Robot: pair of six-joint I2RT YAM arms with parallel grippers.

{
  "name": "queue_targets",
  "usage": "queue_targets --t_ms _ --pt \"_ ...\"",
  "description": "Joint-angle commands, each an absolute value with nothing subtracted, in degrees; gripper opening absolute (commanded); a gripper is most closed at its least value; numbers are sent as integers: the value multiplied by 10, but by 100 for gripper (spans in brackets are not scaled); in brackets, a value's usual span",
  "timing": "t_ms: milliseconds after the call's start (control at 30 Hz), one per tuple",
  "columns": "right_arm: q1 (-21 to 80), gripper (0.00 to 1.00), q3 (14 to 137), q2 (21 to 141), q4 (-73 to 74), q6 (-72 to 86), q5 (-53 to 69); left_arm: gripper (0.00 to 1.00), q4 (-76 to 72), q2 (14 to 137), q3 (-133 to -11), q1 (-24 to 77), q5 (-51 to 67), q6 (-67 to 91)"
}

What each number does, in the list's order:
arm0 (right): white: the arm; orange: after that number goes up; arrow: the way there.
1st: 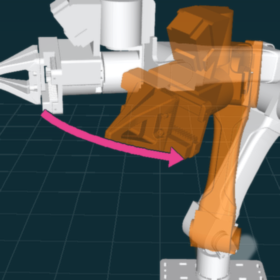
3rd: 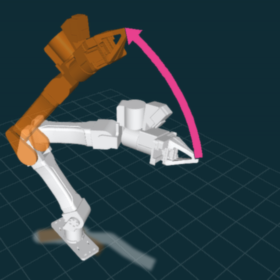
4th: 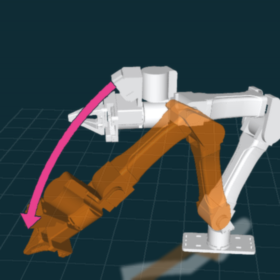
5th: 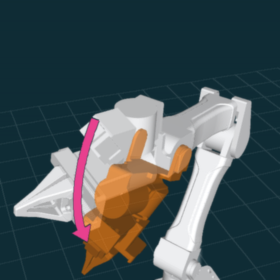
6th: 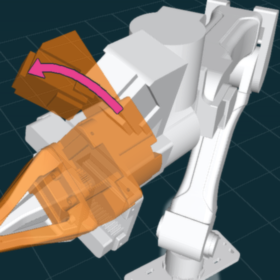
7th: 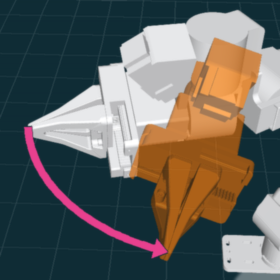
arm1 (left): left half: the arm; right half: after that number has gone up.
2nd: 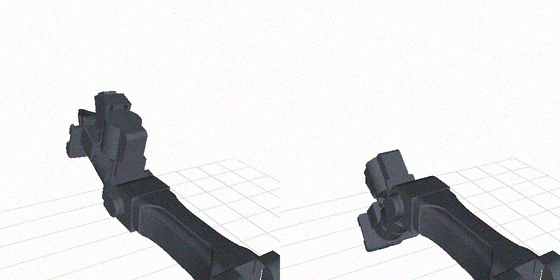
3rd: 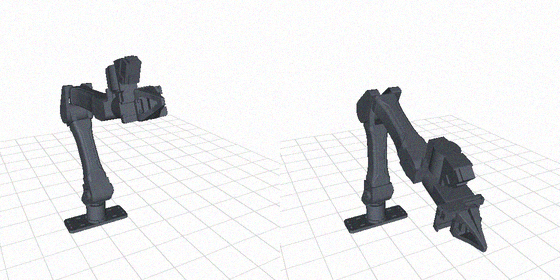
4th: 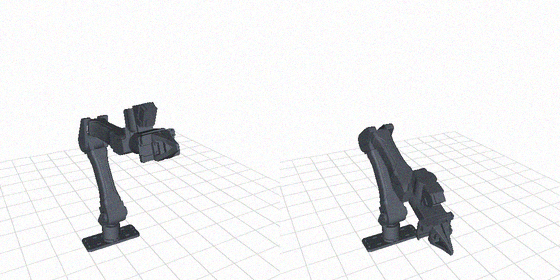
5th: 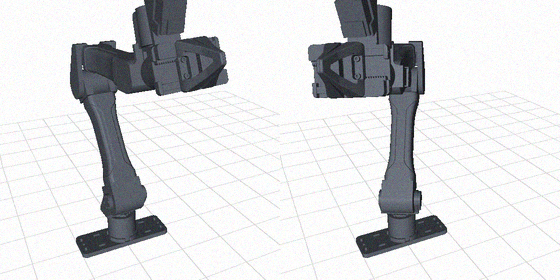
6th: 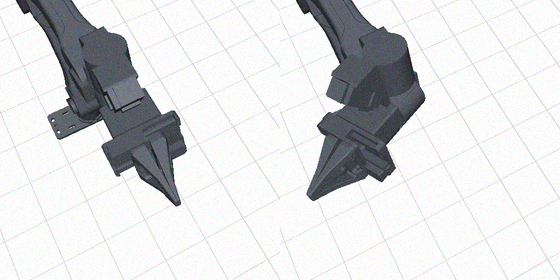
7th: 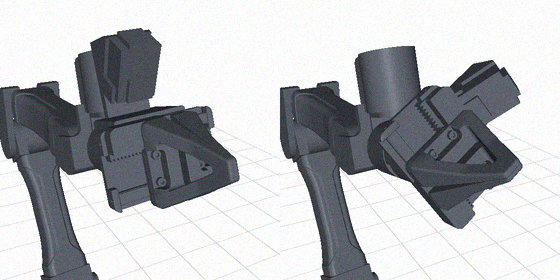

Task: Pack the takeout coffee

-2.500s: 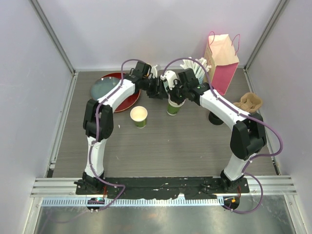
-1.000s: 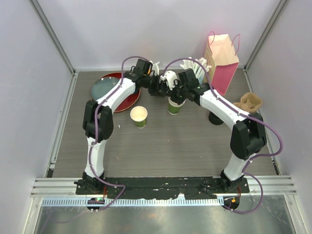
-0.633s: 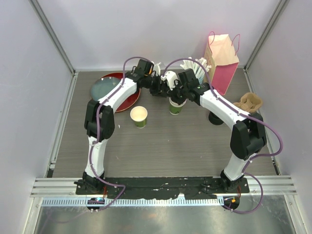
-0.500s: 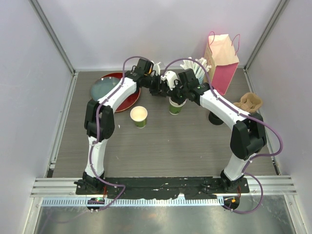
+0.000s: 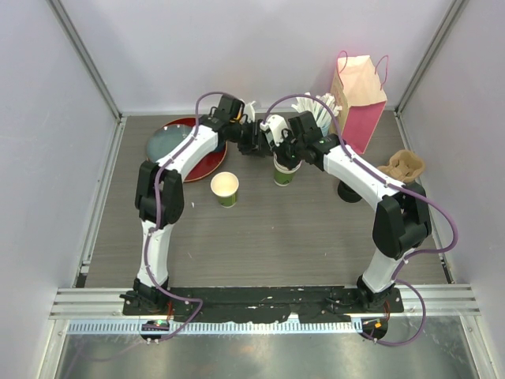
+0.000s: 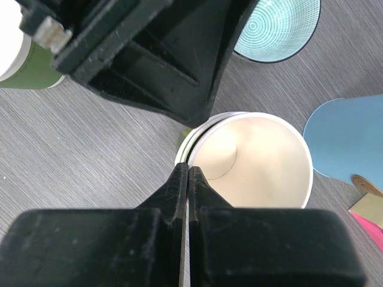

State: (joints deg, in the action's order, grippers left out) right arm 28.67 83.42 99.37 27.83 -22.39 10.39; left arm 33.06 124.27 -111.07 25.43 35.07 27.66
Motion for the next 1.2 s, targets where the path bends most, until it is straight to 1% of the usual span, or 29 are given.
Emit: queue_targets --t_ms 0,500,1000,1167 --pt "287 1 847 983 260 -226 104 44 320 1249 -1125 268 341 267" --pt "288 1 862 984 271 -226 106 44 321 1271 -1136 273 338 259" --pt "290 1 935 951 324 -262 19 44 341 1268 -1172 274 327 242" --pt "290 1 973 932 344 -273 8 44 347 1264 -1189 274 325 235"
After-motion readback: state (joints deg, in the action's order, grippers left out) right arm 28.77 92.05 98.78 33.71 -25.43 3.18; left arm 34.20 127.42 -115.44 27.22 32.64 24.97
